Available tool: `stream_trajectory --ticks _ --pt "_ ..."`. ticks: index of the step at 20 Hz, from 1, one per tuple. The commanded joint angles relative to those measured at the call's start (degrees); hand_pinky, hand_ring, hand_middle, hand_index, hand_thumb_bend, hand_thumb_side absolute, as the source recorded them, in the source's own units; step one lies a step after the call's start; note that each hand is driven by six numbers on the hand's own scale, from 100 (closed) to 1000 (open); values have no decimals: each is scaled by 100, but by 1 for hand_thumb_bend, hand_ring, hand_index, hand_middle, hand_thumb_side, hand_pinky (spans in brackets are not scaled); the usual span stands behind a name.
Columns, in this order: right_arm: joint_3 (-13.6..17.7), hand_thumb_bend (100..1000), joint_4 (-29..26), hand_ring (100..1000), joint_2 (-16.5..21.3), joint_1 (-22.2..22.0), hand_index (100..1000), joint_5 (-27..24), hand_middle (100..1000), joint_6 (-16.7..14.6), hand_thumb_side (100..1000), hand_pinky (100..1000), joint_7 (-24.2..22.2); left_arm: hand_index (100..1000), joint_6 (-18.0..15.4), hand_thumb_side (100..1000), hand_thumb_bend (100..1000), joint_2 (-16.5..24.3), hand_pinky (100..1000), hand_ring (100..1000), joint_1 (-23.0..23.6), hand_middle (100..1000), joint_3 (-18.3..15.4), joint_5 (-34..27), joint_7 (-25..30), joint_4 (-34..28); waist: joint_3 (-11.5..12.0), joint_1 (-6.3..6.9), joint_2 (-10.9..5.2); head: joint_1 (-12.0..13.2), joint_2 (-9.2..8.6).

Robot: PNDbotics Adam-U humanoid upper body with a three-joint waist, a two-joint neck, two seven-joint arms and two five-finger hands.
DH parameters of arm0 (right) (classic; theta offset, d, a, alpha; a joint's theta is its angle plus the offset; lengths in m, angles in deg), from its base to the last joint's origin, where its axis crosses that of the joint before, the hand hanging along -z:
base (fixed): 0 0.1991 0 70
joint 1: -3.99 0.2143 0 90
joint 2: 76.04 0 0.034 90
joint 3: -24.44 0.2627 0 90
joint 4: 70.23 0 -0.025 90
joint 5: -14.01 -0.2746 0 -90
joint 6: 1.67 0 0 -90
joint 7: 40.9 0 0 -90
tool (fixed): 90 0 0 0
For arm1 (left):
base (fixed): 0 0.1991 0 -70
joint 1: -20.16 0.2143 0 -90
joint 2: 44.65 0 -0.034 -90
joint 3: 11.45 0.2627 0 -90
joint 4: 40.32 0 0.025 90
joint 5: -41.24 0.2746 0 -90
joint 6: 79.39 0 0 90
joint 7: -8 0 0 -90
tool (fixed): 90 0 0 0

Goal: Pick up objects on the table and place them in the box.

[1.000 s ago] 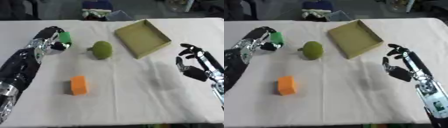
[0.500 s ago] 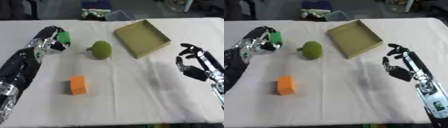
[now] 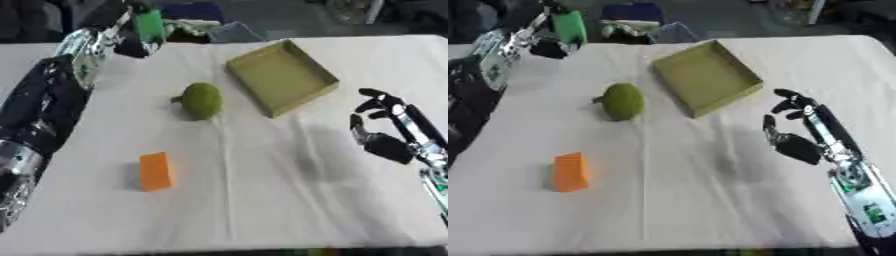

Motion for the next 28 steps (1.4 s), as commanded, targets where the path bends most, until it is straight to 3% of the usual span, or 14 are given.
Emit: stream_trajectory --ticks 1,10,19,25,28 --pt "-7 100 -127 819 -4 125 928 -19 650 -37 437 756 -41 650 -106 343 115 -226 646 555 -246 499 170 -6 146 -272 -75 -8 -107 56 -6" --pt "-95 100 -108 819 -136 239 928 -56 648 -77 442 755 -122 704 -557 353 151 -1141 667 606 -327 566 567 711 250 -75 -354 -41 -49 176 -67" --pt "-106 100 -110 820 -189 279 928 -88 647 -90 441 754 -140 752 -835 376 181 -1555 686 653 -189 631 701 1041 65 110 -489 -61 0 228 -97" --pt "-108 100 -113 820 -212 289 927 -99 646 -97 441 754 -149 818 -824 465 284 -1673 727 733 -128 735 741 1190 -185 145 -533 -70 18 263 -121" --pt "-103 100 -121 820 -213 275 927 -114 646 -99 445 754 -143 865 -803 542 409 -1672 764 784 -107 806 735 1298 -235 160 -541 -66 24 259 -131"
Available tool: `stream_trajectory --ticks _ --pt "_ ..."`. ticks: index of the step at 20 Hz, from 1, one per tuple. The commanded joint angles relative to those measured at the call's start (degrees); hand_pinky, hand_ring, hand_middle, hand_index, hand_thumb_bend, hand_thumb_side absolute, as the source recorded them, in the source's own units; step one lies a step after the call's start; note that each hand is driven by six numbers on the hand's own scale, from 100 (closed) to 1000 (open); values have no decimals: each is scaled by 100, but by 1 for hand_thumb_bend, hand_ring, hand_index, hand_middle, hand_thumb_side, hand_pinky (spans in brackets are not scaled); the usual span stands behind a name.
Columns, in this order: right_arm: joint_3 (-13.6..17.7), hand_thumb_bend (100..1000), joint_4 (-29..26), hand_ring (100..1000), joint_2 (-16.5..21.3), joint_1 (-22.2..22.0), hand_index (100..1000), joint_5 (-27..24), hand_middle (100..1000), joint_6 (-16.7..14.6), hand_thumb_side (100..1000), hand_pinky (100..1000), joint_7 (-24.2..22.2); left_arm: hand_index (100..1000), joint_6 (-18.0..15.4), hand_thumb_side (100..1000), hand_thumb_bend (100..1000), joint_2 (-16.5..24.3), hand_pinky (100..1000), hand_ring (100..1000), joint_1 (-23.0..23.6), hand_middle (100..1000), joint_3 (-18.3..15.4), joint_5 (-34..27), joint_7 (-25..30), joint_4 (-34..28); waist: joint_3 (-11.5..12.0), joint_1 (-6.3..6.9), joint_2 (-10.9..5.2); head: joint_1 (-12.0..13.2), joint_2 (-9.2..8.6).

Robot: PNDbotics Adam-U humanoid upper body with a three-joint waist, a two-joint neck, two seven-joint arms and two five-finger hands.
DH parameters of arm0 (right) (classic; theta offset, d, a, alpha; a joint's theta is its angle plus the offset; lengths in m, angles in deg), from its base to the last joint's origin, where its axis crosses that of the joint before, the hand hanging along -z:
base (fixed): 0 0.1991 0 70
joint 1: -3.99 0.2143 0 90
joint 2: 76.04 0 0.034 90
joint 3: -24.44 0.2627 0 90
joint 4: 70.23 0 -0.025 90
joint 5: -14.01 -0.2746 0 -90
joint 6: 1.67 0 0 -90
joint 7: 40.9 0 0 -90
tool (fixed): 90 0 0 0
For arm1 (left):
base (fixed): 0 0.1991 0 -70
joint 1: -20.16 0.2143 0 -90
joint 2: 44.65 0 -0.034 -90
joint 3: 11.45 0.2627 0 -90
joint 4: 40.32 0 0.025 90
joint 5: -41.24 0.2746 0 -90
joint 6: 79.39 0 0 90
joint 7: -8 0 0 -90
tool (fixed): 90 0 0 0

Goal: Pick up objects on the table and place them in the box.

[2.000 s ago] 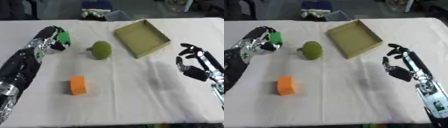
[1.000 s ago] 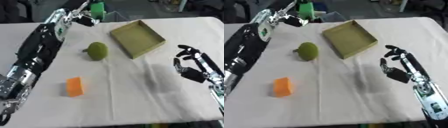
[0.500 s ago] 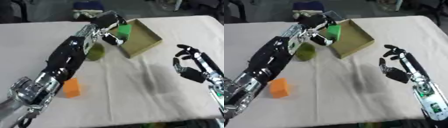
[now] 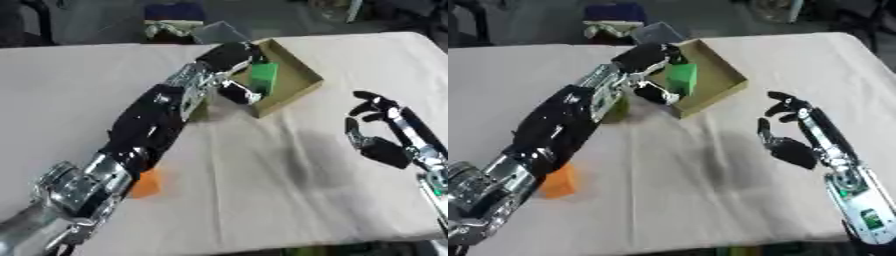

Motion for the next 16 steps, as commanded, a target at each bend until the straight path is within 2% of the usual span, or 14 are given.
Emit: stream_trajectory --ticks 1,5,10,13,14,16 --pt "40 100 -125 821 50 88 927 -56 646 -11 446 754 -2 874 25 567 435 38 766 793 -85 821 -8 107 -107 -55 -15 -23 -75 5 -72" --pt "46 100 -131 821 50 75 927 -58 645 -12 446 754 3 900 69 563 439 58 774 820 -52 870 -36 102 -185 -39 -5 -19 -79 -12 -81" --pt "60 100 -128 821 50 65 927 -50 645 -12 448 754 13 886 124 545 404 169 756 796 -39 832 -76 -87 -282 -174 30 -27 -81 -41 -97" --pt "90 100 -129 821 83 39 927 -51 645 -5 451 753 41 841 131 535 369 412 728 746 -18 768 -25 -557 -179 -584 100 -20 -83 -128 -97" --pt "100 100 -129 821 96 26 927 -50 645 -2 451 753 51 827 115 534 359 527 713 707 -6 729 19 -774 -75 -785 130 -13 -85 -157 -86" --pt "121 100 -134 822 117 -3 927 -47 644 1 454 753 73 820 56 544 363 842 707 682 66 705 144 -1293 254 -1320 184 2 -95 -226 -74"
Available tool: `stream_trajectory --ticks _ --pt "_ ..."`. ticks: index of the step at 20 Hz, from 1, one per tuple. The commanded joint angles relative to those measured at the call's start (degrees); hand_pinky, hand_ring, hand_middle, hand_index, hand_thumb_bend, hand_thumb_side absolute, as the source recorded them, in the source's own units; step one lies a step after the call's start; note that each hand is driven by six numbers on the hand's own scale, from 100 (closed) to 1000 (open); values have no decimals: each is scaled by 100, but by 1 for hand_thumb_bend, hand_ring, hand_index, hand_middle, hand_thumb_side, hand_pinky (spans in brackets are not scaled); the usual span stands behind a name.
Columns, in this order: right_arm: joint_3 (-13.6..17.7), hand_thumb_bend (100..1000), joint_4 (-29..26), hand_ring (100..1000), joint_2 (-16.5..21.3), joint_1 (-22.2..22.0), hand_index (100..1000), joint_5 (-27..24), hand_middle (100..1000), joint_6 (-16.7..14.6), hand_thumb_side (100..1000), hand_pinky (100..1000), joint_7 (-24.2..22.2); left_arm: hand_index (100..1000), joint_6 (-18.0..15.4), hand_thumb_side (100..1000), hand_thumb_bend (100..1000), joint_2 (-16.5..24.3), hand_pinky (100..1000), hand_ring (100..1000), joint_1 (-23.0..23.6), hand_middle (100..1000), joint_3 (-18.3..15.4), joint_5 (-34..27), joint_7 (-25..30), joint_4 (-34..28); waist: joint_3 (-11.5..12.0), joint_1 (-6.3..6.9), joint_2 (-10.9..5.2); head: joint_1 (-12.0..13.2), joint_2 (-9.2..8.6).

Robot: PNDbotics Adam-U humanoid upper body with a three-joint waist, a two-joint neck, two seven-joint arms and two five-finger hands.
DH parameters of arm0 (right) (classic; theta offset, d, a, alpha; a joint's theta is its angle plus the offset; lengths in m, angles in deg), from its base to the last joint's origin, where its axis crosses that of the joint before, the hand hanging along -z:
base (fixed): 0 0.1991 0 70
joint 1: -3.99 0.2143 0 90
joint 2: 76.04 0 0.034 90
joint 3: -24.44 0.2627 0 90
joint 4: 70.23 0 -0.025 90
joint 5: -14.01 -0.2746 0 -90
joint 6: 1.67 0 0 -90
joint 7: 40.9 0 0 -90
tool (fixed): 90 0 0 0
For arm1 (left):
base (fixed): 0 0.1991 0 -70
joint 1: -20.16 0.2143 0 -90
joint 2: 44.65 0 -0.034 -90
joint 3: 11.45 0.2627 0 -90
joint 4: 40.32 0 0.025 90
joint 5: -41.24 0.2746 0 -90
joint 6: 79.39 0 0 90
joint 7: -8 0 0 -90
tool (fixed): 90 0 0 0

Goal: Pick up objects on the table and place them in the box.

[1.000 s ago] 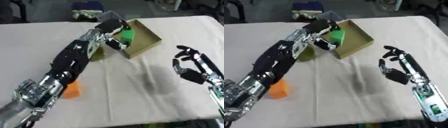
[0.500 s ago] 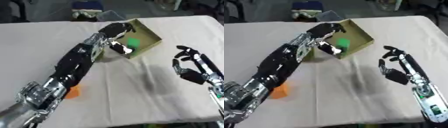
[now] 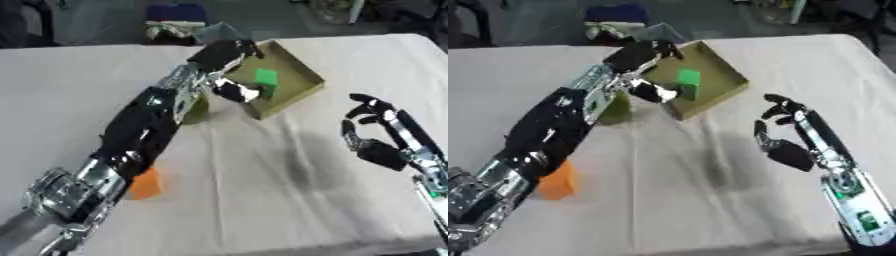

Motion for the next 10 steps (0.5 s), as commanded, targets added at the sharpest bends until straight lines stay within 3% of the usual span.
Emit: stream_trajectory --ticks 1,6,10 --pt "90 100 -132 822 152 20 927 -32 644 0 454 753 54 820 -62 545 364 614 708 683 12 706 157 -800 476 -915 50 5 -117 -127 -17" --pt "124 100 -141 822 191 -44 927 -13 643 0 455 753 95 829 218 540 391 1560 728 710 461 741 319 -1686 1352 -2232 169 33 -154 -289 21" --pt "135 100 -142 822 184 -67 928 4 643 -3 455 753 103 835 366 528 393 1816 726 711 622 746 366 -1679 2029 -2036 210 28 -182 -340 33"
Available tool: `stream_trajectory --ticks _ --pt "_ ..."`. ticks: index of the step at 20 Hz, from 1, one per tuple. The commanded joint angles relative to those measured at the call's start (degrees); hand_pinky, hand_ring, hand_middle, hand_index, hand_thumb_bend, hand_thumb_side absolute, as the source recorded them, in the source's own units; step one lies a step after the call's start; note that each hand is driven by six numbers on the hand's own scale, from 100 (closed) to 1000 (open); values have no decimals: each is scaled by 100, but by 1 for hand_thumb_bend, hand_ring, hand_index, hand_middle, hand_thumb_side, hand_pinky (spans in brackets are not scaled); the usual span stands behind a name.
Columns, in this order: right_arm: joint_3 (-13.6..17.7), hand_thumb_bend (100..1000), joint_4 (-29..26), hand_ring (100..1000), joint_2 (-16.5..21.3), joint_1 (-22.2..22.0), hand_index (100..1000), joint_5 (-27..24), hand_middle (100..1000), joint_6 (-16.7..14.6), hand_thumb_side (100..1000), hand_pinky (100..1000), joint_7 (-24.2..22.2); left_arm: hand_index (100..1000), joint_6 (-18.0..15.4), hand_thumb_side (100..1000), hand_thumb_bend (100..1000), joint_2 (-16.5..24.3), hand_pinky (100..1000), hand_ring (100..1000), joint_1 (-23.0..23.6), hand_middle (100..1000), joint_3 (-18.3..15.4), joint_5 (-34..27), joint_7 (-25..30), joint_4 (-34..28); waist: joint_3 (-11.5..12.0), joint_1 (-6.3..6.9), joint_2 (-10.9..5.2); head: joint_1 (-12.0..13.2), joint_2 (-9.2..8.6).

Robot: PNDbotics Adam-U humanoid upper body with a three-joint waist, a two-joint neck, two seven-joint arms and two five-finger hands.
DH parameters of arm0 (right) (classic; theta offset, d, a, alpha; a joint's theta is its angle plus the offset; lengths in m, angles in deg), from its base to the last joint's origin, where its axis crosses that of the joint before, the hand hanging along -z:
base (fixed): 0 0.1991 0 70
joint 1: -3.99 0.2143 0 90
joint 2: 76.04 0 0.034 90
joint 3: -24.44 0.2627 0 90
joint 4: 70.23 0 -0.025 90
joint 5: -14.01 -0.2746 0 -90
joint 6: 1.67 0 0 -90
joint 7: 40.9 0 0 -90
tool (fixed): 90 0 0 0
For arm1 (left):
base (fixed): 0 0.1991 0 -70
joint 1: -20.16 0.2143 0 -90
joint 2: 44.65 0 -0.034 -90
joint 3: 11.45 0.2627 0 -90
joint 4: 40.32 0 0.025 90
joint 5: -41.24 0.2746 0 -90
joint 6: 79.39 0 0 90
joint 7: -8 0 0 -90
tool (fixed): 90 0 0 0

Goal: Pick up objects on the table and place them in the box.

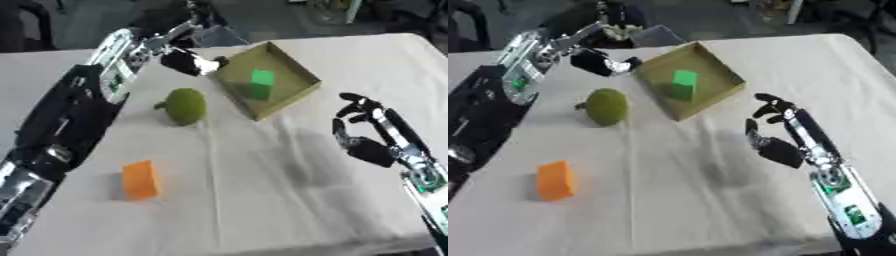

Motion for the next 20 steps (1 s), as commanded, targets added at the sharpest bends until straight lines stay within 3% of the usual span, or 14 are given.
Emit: stream_trajectory --ticks 1,5,13,20 --pt "70 100 -142 822 124 71 928 6 644 -1 455 753 31 836 41 527 394 279 725 711 -48 747 36 -3 553 178 12 -15 -107 -42 23" --pt "75 100 -133 822 129 66 928 -1 643 5 457 753 36 835 -95 519 404 204 722 697 -43 747 3 192 1055 870 17 -28 -108 -56 33" --pt "74 100 -136 822 118 58 928 -19 643 2 463 753 36 793 -545 479 378 -24 703 649 -24 692 47 631 1512 1671 -2 -33 -99 -63 52" --pt "74 100 -142 822 107 50 928 -15 642 -7 466 753 36 646 -792 342 210 -119 634 515 -7 522 0 353 1368 1819 -9 -29 -95 -53 57"
